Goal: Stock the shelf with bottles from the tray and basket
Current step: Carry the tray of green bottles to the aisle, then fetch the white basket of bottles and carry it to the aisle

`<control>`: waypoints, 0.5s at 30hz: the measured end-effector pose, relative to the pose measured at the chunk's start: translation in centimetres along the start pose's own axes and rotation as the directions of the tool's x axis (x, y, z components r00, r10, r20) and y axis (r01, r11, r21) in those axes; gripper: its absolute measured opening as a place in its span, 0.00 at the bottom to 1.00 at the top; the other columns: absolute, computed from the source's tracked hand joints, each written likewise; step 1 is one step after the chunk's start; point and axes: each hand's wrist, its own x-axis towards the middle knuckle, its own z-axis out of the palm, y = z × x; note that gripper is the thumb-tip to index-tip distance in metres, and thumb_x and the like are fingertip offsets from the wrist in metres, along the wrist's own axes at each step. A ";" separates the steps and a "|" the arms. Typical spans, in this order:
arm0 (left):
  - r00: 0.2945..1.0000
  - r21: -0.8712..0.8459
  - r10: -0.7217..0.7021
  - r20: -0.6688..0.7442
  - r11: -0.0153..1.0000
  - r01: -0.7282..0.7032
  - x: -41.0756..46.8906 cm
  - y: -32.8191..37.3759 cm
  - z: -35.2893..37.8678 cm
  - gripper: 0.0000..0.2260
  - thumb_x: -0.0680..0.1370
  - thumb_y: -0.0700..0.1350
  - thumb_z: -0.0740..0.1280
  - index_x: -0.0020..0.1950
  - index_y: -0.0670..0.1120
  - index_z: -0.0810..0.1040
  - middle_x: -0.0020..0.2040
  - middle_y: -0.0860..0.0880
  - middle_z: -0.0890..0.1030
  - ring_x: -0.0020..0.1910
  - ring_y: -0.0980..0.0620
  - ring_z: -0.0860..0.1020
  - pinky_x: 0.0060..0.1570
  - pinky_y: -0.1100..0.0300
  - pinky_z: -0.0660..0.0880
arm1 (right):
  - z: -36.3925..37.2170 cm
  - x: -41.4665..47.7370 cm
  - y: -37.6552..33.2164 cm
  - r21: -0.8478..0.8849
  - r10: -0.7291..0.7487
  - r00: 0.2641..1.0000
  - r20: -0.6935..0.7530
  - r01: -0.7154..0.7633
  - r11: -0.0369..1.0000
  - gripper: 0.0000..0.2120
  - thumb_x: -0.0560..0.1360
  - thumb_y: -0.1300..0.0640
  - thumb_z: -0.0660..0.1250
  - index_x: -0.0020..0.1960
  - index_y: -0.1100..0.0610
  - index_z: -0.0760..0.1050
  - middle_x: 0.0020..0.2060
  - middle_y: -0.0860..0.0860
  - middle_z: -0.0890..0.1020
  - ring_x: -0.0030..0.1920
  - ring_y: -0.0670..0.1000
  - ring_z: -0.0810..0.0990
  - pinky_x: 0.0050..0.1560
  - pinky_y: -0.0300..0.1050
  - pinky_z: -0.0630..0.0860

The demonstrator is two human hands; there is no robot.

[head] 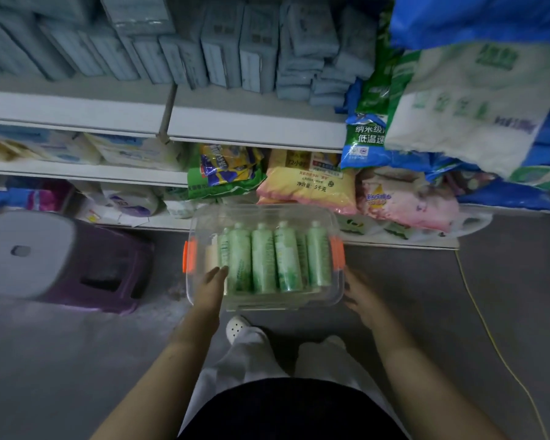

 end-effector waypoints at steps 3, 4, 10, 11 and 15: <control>0.996 -0.069 0.047 0.076 0.997 -0.042 -2.1 0.0 3.0 0.19 0.81 0.49 0.63 0.71 0.46 0.70 0.72 0.46 0.70 0.71 0.45 0.67 0.64 0.51 0.64 | -2.6 -0.3 -0.4 -0.009 -0.053 0.997 0.064 0.054 0.998 0.12 0.81 0.47 0.58 0.64 0.48 0.69 0.67 0.54 0.73 0.62 0.55 0.73 0.58 0.51 0.68; 0.994 -0.087 0.058 0.096 0.995 -0.049 -3.1 0.2 4.2 0.19 0.81 0.49 0.62 0.71 0.46 0.70 0.72 0.46 0.70 0.71 0.45 0.66 0.65 0.51 0.64 | -3.8 -0.4 -0.9 -0.008 -0.077 0.994 0.073 0.078 0.997 0.16 0.82 0.47 0.58 0.68 0.49 0.67 0.68 0.54 0.72 0.64 0.56 0.73 0.60 0.52 0.68; 0.962 -0.049 0.112 0.249 0.993 -0.103 -8.2 0.3 11.8 0.20 0.83 0.49 0.57 0.74 0.46 0.68 0.73 0.48 0.69 0.73 0.46 0.65 0.68 0.50 0.62 | -11.4 -1.3 -2.4 0.141 -0.177 0.982 0.071 0.166 0.976 0.23 0.82 0.44 0.56 0.73 0.53 0.64 0.69 0.54 0.72 0.67 0.58 0.72 0.60 0.52 0.69; 0.955 -0.035 0.117 0.274 0.993 -0.112 -8.7 0.2 13.3 0.19 0.83 0.49 0.57 0.73 0.46 0.68 0.72 0.48 0.70 0.72 0.46 0.66 0.66 0.51 0.62 | -12.7 -1.5 -2.3 0.178 -0.184 0.981 0.059 0.171 0.969 0.23 0.82 0.44 0.55 0.73 0.53 0.63 0.69 0.54 0.72 0.67 0.58 0.72 0.60 0.51 0.69; 0.914 0.045 0.136 0.383 0.985 -0.165 -10.9 0.4 18.7 0.18 0.81 0.52 0.60 0.69 0.47 0.72 0.67 0.49 0.74 0.67 0.47 0.70 0.60 0.53 0.65 | -17.4 -2.4 -0.4 0.283 -0.204 0.979 0.013 0.192 0.940 0.23 0.83 0.45 0.53 0.75 0.53 0.62 0.71 0.53 0.71 0.70 0.57 0.70 0.62 0.50 0.66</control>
